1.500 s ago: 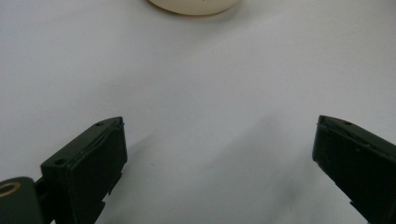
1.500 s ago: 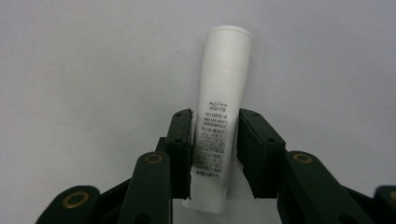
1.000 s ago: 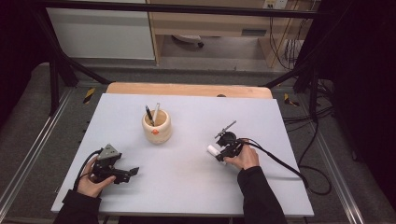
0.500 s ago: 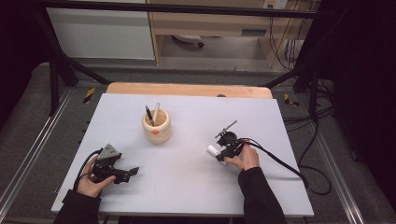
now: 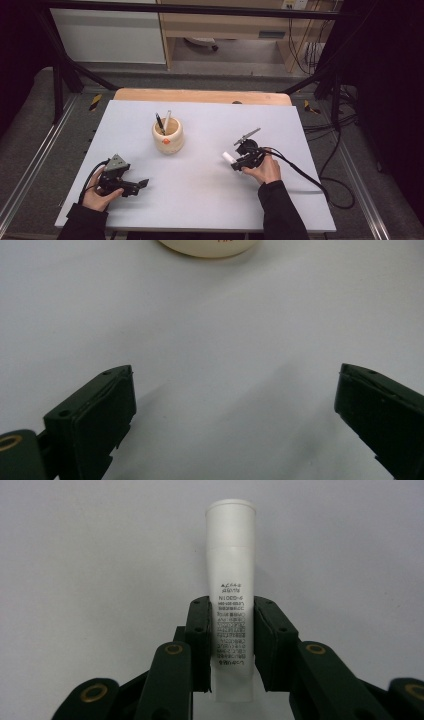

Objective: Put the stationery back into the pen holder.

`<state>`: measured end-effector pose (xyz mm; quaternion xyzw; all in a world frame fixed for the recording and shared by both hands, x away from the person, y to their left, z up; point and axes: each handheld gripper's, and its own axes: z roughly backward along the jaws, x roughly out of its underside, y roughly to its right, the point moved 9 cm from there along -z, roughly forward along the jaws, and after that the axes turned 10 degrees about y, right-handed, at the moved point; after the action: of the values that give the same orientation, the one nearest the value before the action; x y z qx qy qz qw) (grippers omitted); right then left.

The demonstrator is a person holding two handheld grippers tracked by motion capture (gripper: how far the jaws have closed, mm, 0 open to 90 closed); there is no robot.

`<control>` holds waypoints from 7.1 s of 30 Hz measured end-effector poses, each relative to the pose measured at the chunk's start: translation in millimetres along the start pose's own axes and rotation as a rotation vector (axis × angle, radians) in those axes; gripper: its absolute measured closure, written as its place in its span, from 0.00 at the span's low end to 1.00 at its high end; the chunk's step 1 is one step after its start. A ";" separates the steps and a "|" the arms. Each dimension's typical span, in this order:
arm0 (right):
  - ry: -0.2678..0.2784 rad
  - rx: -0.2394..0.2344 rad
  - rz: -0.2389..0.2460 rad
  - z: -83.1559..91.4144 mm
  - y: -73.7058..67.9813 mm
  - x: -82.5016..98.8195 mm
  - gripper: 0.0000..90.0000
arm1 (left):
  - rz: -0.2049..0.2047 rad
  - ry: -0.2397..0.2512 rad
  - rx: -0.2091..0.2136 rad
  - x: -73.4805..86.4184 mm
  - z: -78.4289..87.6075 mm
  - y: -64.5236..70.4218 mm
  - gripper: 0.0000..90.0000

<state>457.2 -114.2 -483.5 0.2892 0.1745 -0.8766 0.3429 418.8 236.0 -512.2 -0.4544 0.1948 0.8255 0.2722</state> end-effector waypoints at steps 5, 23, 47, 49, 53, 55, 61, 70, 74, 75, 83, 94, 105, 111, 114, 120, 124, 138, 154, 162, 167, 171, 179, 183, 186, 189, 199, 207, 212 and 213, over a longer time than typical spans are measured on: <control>0.072 -0.007 -0.010 6.2 -2.1 -6.2 0.79 | 0.003 0.003 -0.001 -0.4 0.2 -0.2 0.04; 0.399 -0.037 -0.066 24.3 -14.1 -34.6 0.79 | 0.012 0.005 -0.002 -1.7 0.1 0.0 0.04; 0.766 -0.054 -0.115 34.5 -38.8 -94.2 0.79 | 0.011 0.006 0.002 -1.6 0.0 0.4 0.04; 0.784 -0.056 -0.114 34.0 -42.5 -100.6 0.79 | 0.009 0.006 0.002 -1.6 0.2 0.6 0.04; 0.827 -0.056 -0.108 32.9 -49.1 -114.9 0.79 | 0.011 0.011 0.003 -2.2 1.0 0.6 0.04; 0.847 -0.052 -0.110 31.5 -52.1 -121.8 0.79 | 0.011 0.012 0.003 -2.2 1.1 0.6 0.04; 0.883 -0.058 -0.106 22.8 -59.3 -138.4 0.79 | 0.011 0.012 0.005 -2.2 1.1 0.5 0.04; 0.909 -0.062 -0.131 2.9 -62.1 -155.1 0.79 | 0.013 0.013 0.007 -2.2 0.9 0.5 0.04; 0.912 -0.057 -0.130 -4.0 -63.0 -162.6 0.79 | 0.014 0.014 0.007 -2.2 0.9 0.2 0.04; 0.916 -0.055 -0.129 -5.2 -63.7 -164.8 0.79 | 0.014 0.013 0.007 -2.3 0.9 0.2 0.04; 0.925 -0.067 -0.136 -18.2 -70.5 -179.3 0.79 | 0.015 0.018 0.007 -2.9 1.1 0.5 0.04; 0.934 -0.077 -0.137 -37.2 -78.7 -194.4 0.79 | 0.010 0.015 0.009 -2.8 1.7 0.1 0.04; 0.934 -0.078 -0.146 -59.0 -82.6 -201.4 0.79 | 0.016 0.018 0.009 -3.1 1.7 0.2 0.04; 0.924 -0.073 -0.153 -70.5 -83.2 -201.6 0.79 | 0.011 0.017 0.010 -3.1 2.0 0.2 0.04; 0.916 -0.069 -0.156 -76.8 -82.1 -199.8 0.79 | 0.014 0.019 0.010 -3.4 1.7 0.4 0.04; 0.892 -0.067 -0.152 -90.5 -82.2 -193.9 0.79 | 0.012 0.018 0.011 -3.3 2.0 0.4 0.04; 0.881 -0.067 -0.145 -97.2 -82.7 -190.5 0.79 | 0.012 0.017 0.010 -3.2 1.9 0.4 0.04; 0.863 -0.080 -0.141 -103.3 -84.8 -186.8 0.77 | 0.013 0.019 0.009 -3.4 1.6 0.7 0.04; 0.784 -0.101 -0.052 -66.1 -92.2 -187.0 0.40 | 0.009 0.017 0.009 -3.1 1.2 1.3 0.04; 0.676 -0.118 -0.017 -46.8 -90.3 -176.2 0.13 | 0.010 0.016 0.008 -3.3 1.4 1.0 0.04; 0.640 -0.127 -0.010 -35.3 -88.1 -165.3 0.09 | 0.008 0.016 0.009 -3.6 1.1 1.8 0.04; 0.619 -0.116 -0.019 -26.6 -81.5 -154.4 0.07 | 0.008 0.015 0.010 -3.8 1.1 1.7 0.04; 0.541 -0.095 0.000 -16.5 -66.1 -125.6 0.01 | 0.007 0.014 0.009 -3.6 1.0 1.5 0.04; 0.513 -0.095 -0.006 -11.7 -58.2 -107.9 0.01 | 0.007 0.012 0.010 -3.3 0.6 1.8 0.04; 0.491 -0.080 -0.004 -8.4 -50.2 -92.6 0.01 | 0.008 0.011 0.008 -3.0 0.3 1.7 0.04; 0.477 -0.072 -0.007 -4.7 -42.1 -77.0 0.01 | 0.006 0.009 0.009 -2.7 0.1 1.8 0.04; 0.442 -0.070 -0.010 6.7 -19.0 -24.8 0.01 | 0.001 0.007 0.009 -2.4 -0.8 3.5 0.04; 0.397 -0.035 -0.056 11.2 4.1 17.6 0.01 | -0.005 0.008 0.009 -2.1 -0.8 3.6 0.04; 0.404 -0.026 -0.071 17.8 15.3 37.9 0.01 | -0.013 0.010 0.005 -2.2 -1.1 4.2 0.04; 0.405 -0.024 -0.074 19.5 17.9 42.7 0.01 | -0.013 0.011 0.005 -2.3 -1.0 4.2 0.04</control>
<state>436.7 -157.9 -497.2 0.4486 0.2610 -0.8104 0.2718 417.8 231.5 -510.5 -0.4594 0.1951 0.8209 0.2776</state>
